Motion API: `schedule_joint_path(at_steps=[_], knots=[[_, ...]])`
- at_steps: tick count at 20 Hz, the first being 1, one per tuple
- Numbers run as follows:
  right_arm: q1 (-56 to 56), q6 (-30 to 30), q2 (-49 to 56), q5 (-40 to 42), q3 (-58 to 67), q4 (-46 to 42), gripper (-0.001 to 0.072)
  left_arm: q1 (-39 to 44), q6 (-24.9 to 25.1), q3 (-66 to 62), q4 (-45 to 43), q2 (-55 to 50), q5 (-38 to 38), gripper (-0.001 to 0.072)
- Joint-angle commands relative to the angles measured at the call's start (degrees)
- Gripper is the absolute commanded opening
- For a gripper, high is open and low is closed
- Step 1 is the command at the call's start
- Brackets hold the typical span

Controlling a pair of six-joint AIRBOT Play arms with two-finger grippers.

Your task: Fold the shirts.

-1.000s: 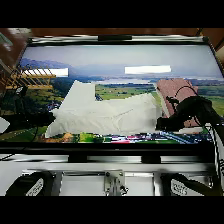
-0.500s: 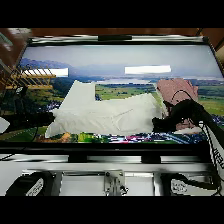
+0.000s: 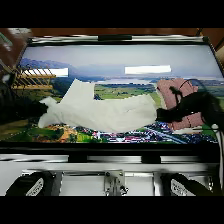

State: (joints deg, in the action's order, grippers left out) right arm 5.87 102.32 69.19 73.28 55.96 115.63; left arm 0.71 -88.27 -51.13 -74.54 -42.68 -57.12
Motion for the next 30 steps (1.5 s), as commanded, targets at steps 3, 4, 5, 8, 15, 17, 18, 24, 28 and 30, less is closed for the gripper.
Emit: schedule_joint_path(at_steps=[3, 4, 5, 8, 15, 17, 18, 24, 28, 30], knots=[[0.0, 1.0, -15.0, -5.0, 21.0, -1.1, 0.0047, -0.1, 3.8, -23.7, -0.1, 0.0, 3.4, 0.0034], [0.0, 1.0, -16.9, -8.3, 25.2, -1.6, 0.0047, -0.1, 3.8, -28.8, -0.1, 0.0, 3.9, 0.0034], [0.0, 1.0, -18.5, -11.5, 29.2, -2.3, 0.0047, -0.1, 3.8, -33.1, -0.3, 0.0, 4.2, 0.0034], [0.0, -1.5, -21.2, -15.9, 36.7, -6.3, 0.0047, -0.1, 3.8, -42.4, -3.4, 0.6, 4.0, 0.0034], [0.0, -5.0, -20.8, -13.9, 39.1, -4.5, 0.0047, -0.1, 0.2, -42.6, -12.4, 2.3, -12.2, 0.0034], [0.0, 0.7, -21.1, -19.6, 39.1, 3.7, 0.0047, -0.1, 0.0, -42.7, -8.8, 2.5, -10.6, 0.0034], [0.0, 1.0, -21.2, -23.2, 39.1, 5.2, 0.0047, 0.0, 0.0, -42.8, -7.0, 3.0, -7.7, 0.0034], [0.0, 2.0, -22.2, -28.4, 45.7, 2.4, 0.0047, 0.0, 0.2, -44.2, -0.9, 10.2, 13.4, 0.0034], [0.0, 1.3, -24.5, -26.2, 50.8, -2.0, 0.0047, 0.0, 0.1, -45.8, -5.5, 14.8, 5.5, 0.0033], [0.0, -0.7, -26.4, -22.9, 50.8, -4.7, 0.0047, 0.0, -0.7, -45.8, -9.4, 16.1, -6.2, 0.0033]])
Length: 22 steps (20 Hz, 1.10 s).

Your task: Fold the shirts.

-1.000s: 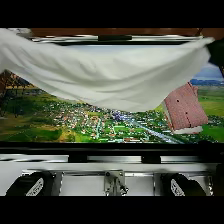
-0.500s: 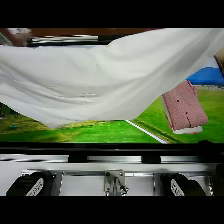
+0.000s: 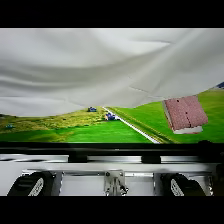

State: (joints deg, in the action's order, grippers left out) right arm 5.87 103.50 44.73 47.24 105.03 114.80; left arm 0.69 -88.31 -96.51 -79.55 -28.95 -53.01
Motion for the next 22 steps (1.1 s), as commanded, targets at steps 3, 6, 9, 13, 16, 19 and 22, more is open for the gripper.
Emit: schedule_joint_path(at_steps=[3, 6, 9, 13, 16, 19, 22], knots=[[0.0, -4.9, -3.6, 12.8, 1.7, -6.1, 0.0047, 0.0, -1.4, -0.4, -4.6, 2.8, -26.0, 0.0033], [0.0, -5.8, -2.8, 23.8, 1.6, -6.2, 0.0048, 0.0, -1.4, 0.1, -4.2, 2.8, -34.1, 0.0033], [0.0, -6.0, 2.0, 27.1, 1.6, -7.1, 0.0047, 0.0, -1.3, 3.9, -4.3, 2.5, -32.9, 0.0034], [0.0, -8.6, 17.3, 34.6, 1.6, -6.6, 0.0048, 0.0, -1.4, 18.4, -4.3, -0.5, -30.7, 0.0034], [0.0, -8.8, 32.0, 35.1, 1.6, -1.6, 0.0047, 0.0, -3.2, 30.4, -4.3, -6.6, -21.5, 0.0034], [0.0, -8.8, 44.5, 25.3, 1.6, 8.0, 0.0047, -0.1, -5.6, 34.0, -4.3, -17.2, -7.6, 0.0034], [0.0, -9.7, 52.8, 16.1, 1.6, 13.6, 0.0047, -0.1, -5.7, 33.6, -4.2, -27.5, 3.0, 0.0034]])
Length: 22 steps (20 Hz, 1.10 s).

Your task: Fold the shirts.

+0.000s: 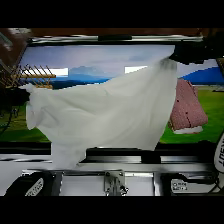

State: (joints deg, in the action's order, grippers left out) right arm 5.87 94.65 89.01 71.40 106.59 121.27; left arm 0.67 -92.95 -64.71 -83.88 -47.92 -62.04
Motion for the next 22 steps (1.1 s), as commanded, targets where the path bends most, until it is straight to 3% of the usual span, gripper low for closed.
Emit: schedule_joint_path(at_steps=[1, 5, 6, 8, 10, 11, 12, 15, 18, 19, 21, 22], knots=[[-0.4, -1.8, 10.5, -10.0, 0.1, 7.3, 0.0048, 0.0, -1.1, 1.8, 0.4, -11.8, 14.3, 0.0034], [-3.2, -2.0, 16.1, -12.9, 0.1, 6.6, 0.0049, 0.0, -1.1, 1.8, 4.5, -22.3, 16.6, 0.0035], [-4.1, -1.8, 16.9, -13.8, 0.1, 6.0, 0.0090, 0.0, -1.1, 1.8, 5.6, -23.8, 16.5, 0.0035], [-5.0, -0.6, 17.3, -16.1, 0.1, 5.8, 0.0523, 0.0, -1.0, 1.8, 6.3, -25.2, 16.4, 0.0063], [-4.5, 0.5, 15.7, -16.2, 0.3, 5.6, 0.0539, -0.7, -1.0, 1.2, 6.3, -24.5, 15.5, 0.0400], [-3.7, 0.5, 14.1, -15.7, 0.2, 4.6, 0.0539, -1.7, -0.6, -0.2, 6.0, -24.1, 13.0, 0.0517], [-2.6, 0.5, 12.2, -14.6, 0.3, 3.4, 0.0539, -3.3, -0.6, -2.4, 4.9, -24.0, 8.9, 0.0549], [1.4, 0.5, 5.9, -5.3, 0.2, -5.2, 0.0539, -10.6, -0.6, -8.8, 0.9, -24.0, -6.8, 0.0547], [4.3, 0.5, 3.5, 12.2, 0.1, -14.1, 0.0538, -18.9, 6.4, -6.9, 1.3, -23.9, -20.1, 0.0534], [4.9, 0.7, 3.5, 16.6, -1.1, -13.8, 0.0538, -21.4, 9.3, -4.2, 2.6, -23.9, -22.4, 0.0531], [5.1, 2.0, 3.5, 21.8, -5.6, -9.4, 0.0538, -26.5, 16.5, 3.4, 9.9, -23.9, -22.6, 0.0369], [5.0, 2.0, 3.5, 22.1, -8.4, -5.1, 0.0538, -28.7, 18.4, 7.4, 13.4, -23.9, -20.6, 0.0379]])
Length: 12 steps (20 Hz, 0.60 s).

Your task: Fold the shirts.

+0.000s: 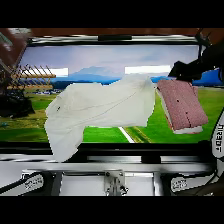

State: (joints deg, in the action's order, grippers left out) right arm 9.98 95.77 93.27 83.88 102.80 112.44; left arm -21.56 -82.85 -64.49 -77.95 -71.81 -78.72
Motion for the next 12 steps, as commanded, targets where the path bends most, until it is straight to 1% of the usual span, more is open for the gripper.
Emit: schedule_joint_path(at_steps=[1, 2, 3, 5, 9, 12], knots=[[0.4, 1.0, -0.8, 9.4, -7.3, 9.2, 0.0538, -8.1, 9.7, 10.6, 10.1, -0.1, -1.4, 0.0404], [0.0, 1.5, -0.8, 8.9, -9.4, 13.1, 0.0538, -9.2, 12.0, 12.9, 12.0, -0.1, 0.8, 0.0404], [-0.8, 2.6, -0.8, 8.6, -11.1, 14.6, 0.0538, -9.9, 14.8, 14.3, 13.1, -0.1, 2.7, 0.0405], [-2.4, 3.9, -0.8, 7.4, -12.3, 13.0, 0.0538, -10.1, 18.5, 15.6, 13.3, -0.5, 6.5, 0.0405], [-3.0, 4.1, -0.7, 4.1, -12.5, 12.4, 0.0538, -9.7, 19.9, 16.0, 13.4, -3.7, 11.9, 0.0403], [-3.0, 4.1, -0.7, 4.2, -12.5, 11.5, 0.0538, -9.7, 24.1, 16.0, 13.3, -5.9, 12.8, 0.0403]])
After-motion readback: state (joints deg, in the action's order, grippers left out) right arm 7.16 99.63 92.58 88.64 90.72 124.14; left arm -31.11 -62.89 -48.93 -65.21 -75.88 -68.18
